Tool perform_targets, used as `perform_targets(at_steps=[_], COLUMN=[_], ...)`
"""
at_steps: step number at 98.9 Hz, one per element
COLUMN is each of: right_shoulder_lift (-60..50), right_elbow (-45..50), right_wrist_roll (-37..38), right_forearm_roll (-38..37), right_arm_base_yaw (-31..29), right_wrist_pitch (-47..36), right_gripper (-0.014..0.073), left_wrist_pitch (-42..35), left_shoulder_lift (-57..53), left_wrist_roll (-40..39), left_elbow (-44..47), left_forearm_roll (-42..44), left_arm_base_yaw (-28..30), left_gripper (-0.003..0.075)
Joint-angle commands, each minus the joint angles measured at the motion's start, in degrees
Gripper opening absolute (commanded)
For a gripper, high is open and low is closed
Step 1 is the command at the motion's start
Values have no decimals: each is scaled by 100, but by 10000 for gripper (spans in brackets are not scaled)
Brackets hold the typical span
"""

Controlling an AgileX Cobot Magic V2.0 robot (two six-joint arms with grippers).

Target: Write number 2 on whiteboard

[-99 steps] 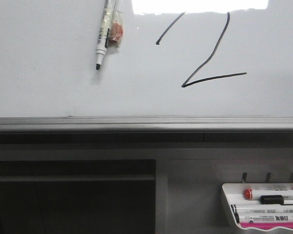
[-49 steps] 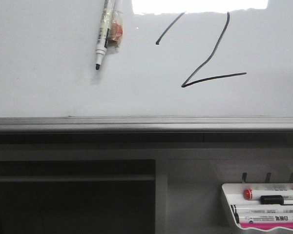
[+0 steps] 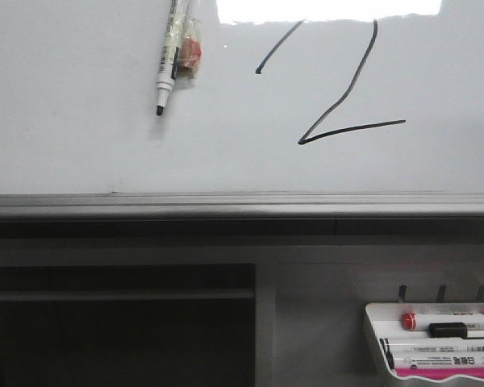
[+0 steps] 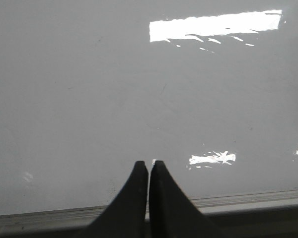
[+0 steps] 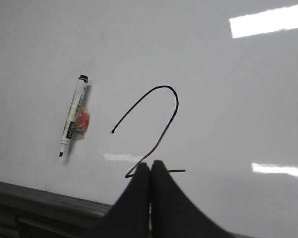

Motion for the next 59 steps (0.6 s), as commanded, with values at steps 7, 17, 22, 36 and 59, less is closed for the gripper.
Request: perform_targets(at_steps=[7, 17, 22, 36, 59], right_shoulder_lift=[62, 62, 62, 62, 62], right_elbow=[-148, -148, -148, -148, -148], right_wrist_roll=[-48, -48, -48, -48, -48], right_forearm_roll=[100, 100, 100, 100, 100], right_arm_base_yaw=[-18, -18, -18, -18, -18], right_wrist_pitch=[-146, -158, -158, -158, -185], right_gripper=[-74, -74, -74, -74, -74], left_wrist_pitch=[-443, -443, -443, -443, -443], left_shoulder_lift=[-150, -150, -150, -150, -150], left_wrist_roll=[-66, -66, -66, -66, -66], left_elbow=[70, 70, 70, 70, 70], left_forearm_roll=[-26, -26, -26, -26, -26], left_arm_base_yaw=[0, 0, 0, 0, 0], left_gripper=[-20, -20, -20, -20, -20])
